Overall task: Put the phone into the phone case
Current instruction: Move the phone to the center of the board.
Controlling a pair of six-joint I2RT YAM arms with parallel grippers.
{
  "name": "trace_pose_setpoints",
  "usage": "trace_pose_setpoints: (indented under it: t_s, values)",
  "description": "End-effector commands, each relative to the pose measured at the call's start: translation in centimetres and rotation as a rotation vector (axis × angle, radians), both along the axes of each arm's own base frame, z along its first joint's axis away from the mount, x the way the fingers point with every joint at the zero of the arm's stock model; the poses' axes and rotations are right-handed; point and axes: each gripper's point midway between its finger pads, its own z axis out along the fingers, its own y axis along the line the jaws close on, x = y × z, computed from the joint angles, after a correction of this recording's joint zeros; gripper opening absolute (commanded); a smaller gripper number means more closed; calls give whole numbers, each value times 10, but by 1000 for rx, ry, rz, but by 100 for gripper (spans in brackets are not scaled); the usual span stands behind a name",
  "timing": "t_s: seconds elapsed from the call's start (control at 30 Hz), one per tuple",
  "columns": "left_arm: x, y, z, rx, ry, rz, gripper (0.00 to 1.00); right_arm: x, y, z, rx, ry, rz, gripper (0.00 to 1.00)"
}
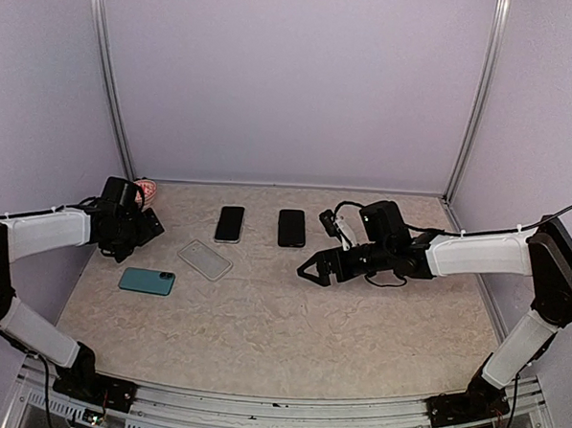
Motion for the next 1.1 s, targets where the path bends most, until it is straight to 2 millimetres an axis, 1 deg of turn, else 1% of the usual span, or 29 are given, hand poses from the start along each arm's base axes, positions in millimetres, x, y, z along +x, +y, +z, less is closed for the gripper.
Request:
trace_pose_setpoints:
  t_s: [0.0, 0.1, 0.33, 0.47, 0.57, 0.73, 1.07]
  values:
    - [-10, 27, -12, 56, -5, 71, 99, 0, 3, 11, 14, -14, 6, 99]
    - [-14, 35, -20, 56, -2, 86, 99, -1, 5, 10, 17, -4, 13, 100]
    - [-18, 52, -24, 88, -11, 141, 99, -2, 7, 9, 23, 4, 24, 99]
    - [-22, 57, -34, 96, 4, 169, 99, -3, 8, 9, 29, 6, 27, 100]
    - [-20, 53, -45, 83, 32, 154, 99, -4, 10, 8, 35, 11, 33, 99]
    - [-22, 55, -66, 97, 92, 158, 99, -6, 9, 6, 32, 11, 37, 99]
    - [-25, 44, -85, 51, 116, 121, 99, -8, 8, 5, 30, 13, 32, 99]
